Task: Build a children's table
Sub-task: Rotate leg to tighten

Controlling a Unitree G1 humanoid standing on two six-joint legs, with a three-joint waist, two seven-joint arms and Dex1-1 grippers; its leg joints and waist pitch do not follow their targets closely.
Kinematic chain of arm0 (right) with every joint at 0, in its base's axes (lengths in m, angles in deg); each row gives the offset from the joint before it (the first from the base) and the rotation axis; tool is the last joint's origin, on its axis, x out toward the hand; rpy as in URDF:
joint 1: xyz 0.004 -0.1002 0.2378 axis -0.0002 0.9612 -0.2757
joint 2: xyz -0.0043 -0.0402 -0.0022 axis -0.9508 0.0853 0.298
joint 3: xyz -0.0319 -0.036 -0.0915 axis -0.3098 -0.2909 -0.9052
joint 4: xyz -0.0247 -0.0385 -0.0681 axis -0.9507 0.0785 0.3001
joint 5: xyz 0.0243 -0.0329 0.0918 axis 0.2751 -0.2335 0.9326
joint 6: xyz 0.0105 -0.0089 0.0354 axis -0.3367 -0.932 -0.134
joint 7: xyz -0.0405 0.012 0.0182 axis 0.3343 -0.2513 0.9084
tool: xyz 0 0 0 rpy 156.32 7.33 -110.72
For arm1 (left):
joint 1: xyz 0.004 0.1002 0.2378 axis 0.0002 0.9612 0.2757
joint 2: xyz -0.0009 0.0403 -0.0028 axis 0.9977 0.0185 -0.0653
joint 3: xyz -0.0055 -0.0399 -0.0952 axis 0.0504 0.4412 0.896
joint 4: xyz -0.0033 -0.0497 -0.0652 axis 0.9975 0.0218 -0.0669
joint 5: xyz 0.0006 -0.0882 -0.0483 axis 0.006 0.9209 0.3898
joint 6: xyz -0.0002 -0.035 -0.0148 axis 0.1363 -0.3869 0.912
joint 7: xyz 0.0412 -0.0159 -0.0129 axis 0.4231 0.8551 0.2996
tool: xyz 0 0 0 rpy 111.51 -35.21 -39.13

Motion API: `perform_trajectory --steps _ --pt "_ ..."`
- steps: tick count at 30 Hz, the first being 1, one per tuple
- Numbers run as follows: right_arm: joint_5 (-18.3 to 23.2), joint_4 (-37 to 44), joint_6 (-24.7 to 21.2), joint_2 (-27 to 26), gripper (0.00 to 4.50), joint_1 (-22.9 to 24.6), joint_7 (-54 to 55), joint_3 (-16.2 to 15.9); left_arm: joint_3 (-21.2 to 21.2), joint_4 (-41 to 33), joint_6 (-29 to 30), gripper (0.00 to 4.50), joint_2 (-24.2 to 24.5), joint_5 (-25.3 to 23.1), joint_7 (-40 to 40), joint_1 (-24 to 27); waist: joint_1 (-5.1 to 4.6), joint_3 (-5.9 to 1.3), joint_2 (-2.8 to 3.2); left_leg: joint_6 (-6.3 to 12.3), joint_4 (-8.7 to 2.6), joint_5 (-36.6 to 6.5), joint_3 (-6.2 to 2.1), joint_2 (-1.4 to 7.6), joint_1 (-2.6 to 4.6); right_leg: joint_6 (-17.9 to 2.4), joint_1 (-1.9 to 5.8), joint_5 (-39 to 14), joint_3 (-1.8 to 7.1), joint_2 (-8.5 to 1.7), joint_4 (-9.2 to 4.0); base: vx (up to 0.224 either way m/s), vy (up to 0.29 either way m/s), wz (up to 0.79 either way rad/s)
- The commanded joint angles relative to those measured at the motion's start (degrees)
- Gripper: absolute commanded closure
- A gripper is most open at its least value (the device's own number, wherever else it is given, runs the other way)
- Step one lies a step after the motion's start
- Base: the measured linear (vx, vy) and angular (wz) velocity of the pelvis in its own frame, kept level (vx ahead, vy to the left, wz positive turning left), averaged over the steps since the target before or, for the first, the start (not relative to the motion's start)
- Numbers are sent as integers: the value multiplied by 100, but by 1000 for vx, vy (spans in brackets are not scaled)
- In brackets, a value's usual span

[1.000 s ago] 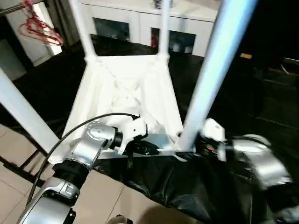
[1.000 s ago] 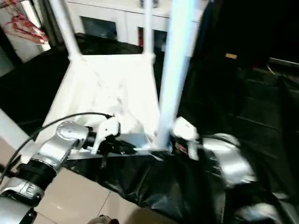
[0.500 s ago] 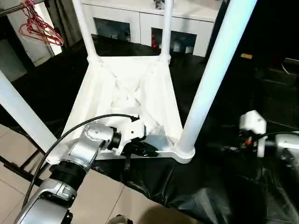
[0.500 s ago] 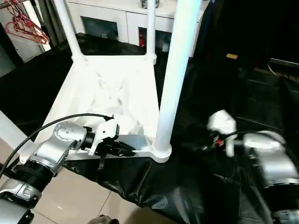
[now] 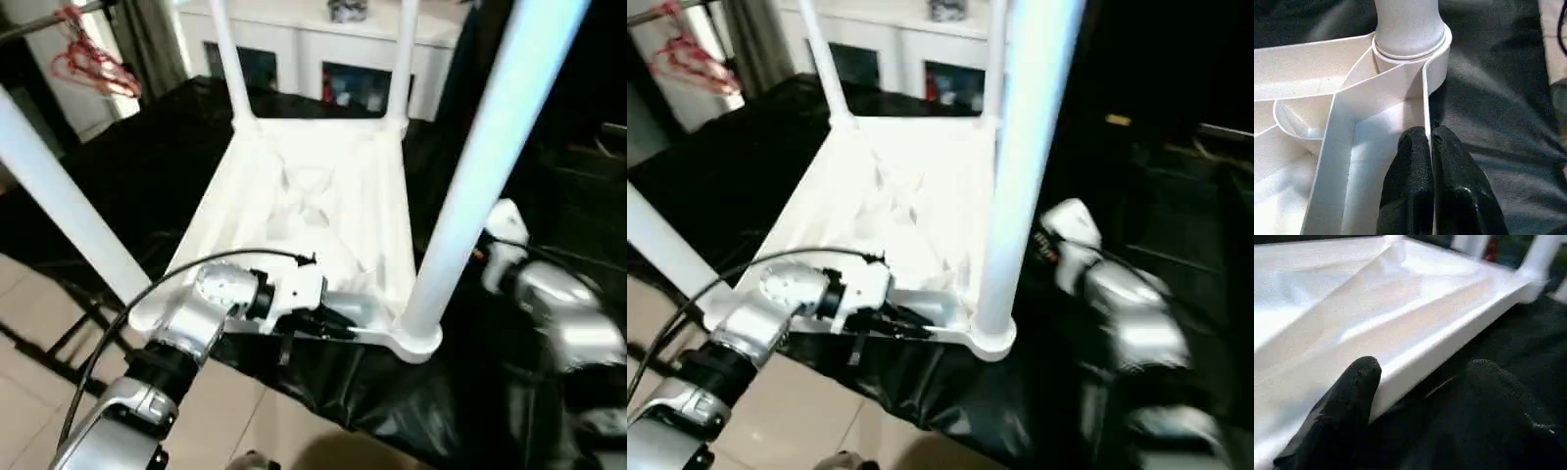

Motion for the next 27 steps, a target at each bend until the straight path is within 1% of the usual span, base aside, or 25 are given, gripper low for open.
perform_trajectory --steps 1,2,3,4,5,6,7,8,9,10,11,12,13,14,15,16,17,18,19,21,22,23,24,25,27 --pt "-39 -133 4 -51 127 -61 256 68 309 -228 21 395 92 196 -232 -55 -33 -426 -133 66 -446 -1488 -149 287 91 -1099 277 -1839 255 -304 -378 0 0 0" --pt "-42 -174 39 -187 127 -124 445 99 426 -403 192 389 161 278 -299 46 -85 -428 -140 85 -439 -1500 -144 287 101 -1155 267 -1763 256 -303 -381 0 0 0" --pt "-28 -186 36 -239 127 -147 510 116 488 -497 270 374 177 327 -346 95 -94 -430 -132 86 -437 -1476 -142 292 99 -1180 268 -1692 261 -304 -366 0 0 0" --pt "-6 -208 29 -322 127 -187 612 146 585 -644 397 374 202 407 -421 173 -106 -434 -155 95 -432 -1433 -135 288 97 -1212 268 -1622 260 -301 -357 0 0 0" --pt "-9 -229 39 -382 127 -212 691 154 651 -807 496 350 262 443 -483 262 -136 -432 -144 146 -429 -1369 -133 283 79 -1257 276 -1540 258 -299 -350 0 0 0" --pt "-10 -245 49 -435 127 -227 748 155 723 -1049 719 346 333 512 -515 380 -155 -448 -147 153 -418 -1308 -135 303 82 -1337 281 -1390 262 -312 -302 0 0 0" --pt "-10 -250 49 -443 127 -229 760 155 735 -1085 751 346 343 521 -523 398 -169 -430 -142 192 -427 -1290 -135 290 69 -1334 276 -1423 255 -290 -325 0 0 0" --pt "-11 -268 37 -528 127 -238 876 145 885 -1544 1148 339 442 685 -584 619 -188 -415 -133 186 -429 -1365 -124 285 95 -1311 256 -1520 257 -268 -339 0 0 0" --pt "2 -214 20 -569 127 -195 864 121 970 -1908 1529 327 509 870 -555 780 -187 -420 -118 161 -430 -1380 -124 292 104 -1312 256 -1531 259 -275 -328 0 0 0" --pt "4 -205 17 -575 127 -188 863 117 985 -1970 1594 314 520 901 -550 807 -194 -422 -120 137 -438 -1377 -125 310 108 -1333 264 -1490 267 -284 -307 0 0 0" --pt "3 -147 15 -611 127 -142 864 86 1039 -2301 1936 314 596 1085 -515 952 -200 -397 -107 153 -438 -1468 -105 287 124 -1307 223 -1632 266 -247 -358 0 0 0" --pt "44 -9 26 -667 127 -42 799 34 1082 -2834 2504 314 740 1380 -441 1190 -195 -399 -97 120 -443 -1496 -111 293 126 -1315 227 -1622 274 -248 -333 0 0 0" --pt "46 0 27 -670 127 -36 795 31 1084 -2868 2539 314 749 1398 -437 1205 -186 -408 -84 80 -453 -1522 -113 315 141 -1323 235 -1595 275 -255 -310 0 0 0" --pt "103 193 -12 -714 127 80 715 -25 1032 -3307 2912 314 947 1539 -331 1446 -193 -393 -71 73 -467 -1616 -119 298 140 -1282 216 -1666 275 -224 -334 0 0 0" --pt "103 193 -12 -714 127 80 715 -25 1032 -3307 2912 314 947 1539 -331 1446 -199 -386 -71 59 -472 -1670 -113 297 146 -1262 208 -1703 279 -217 -350 0 0 0" --pt "138 323 -31 -736 127 154 619 -63 957 -3587 3176 314 1123 1570 -288 1614 -193 -380 -69 26 -475 -1777 -113 289 162 -1227 195 -1800 284 -215 -360 0 0 0" --pt "158 373 -43 -741 127 181 568 -79 922 -3680 3277 314 1196 1567 -274 1674 -204 -371 -59 4 -488 -1840 -121 290 152 -1200 207 -1847 287 -212 -360 0 0 0" --pt "188 439 -58 -744 127 218 494 -100 872 -3805 3417 314 1296 1555 -268 1755 -201 -364 -61 -4 -497 -1896 -132 289 153 -1155 206 -1938 285 -216 -377 0 0 0" --pt "242 549 -90 -740 127 268 375 -136 788 -3933 3572 314 1438 1440 -274 1846 -214 -353 -69 -41 -506 -2008 -138 285 161 -1088 200 -2071 290 -216 -396 0 0 0" --pt "286 709 -151 -718 127 336 238 -189 650 -4017 3738 314 1623 1150 -352 1929 -225 -349 -64 -101 -516 -2093 -150 276 170 -995 192 -2203 303 -210 -411 0 0 0" --pt "295 739 -165 -714 127 350 213 -198 630 -4016 3755 314 1646 1093 -385 1935 -233 -345 -67 -113 -522 -2105 -150 278 175 -971 186 -2216 309 -205 -420 0 0 0" --pt "356 925 -249 -689 127 438 51 -252 548 -3937 3833 314 1730 810 -634 1921 -241 -343 -71 -123 -521 -2103 -156 269 163 -935 197 -2243 312 -207 -421 0 0 0" --pt "376 1008 -270 -674 127 483 -16 -282 517 -3909 3863 314 1760 733 -723 1909 -240 -345 -67 -131 -523 -2099 -158 271 166 -909 199 -2244 316 -207 -419 0 0 0" --pt "477 1304 -369 -629 127 645 -276 -398 446 -3744 3888 314 1813 531 -946 1840 -236 -339 -56 -134 -522 -2142 -155 266 184 -878 184 -2267 321 -199 -443 0 0 0" --pt "517 1417 -408 -603 127 710 -384 -449 414 -3693 3837 314 1836 469 -971 1822 -232 -350 -64 -124 -521 -2106 -168 258 164 -850 204 -2274 321 -209 -446 0 0 0"
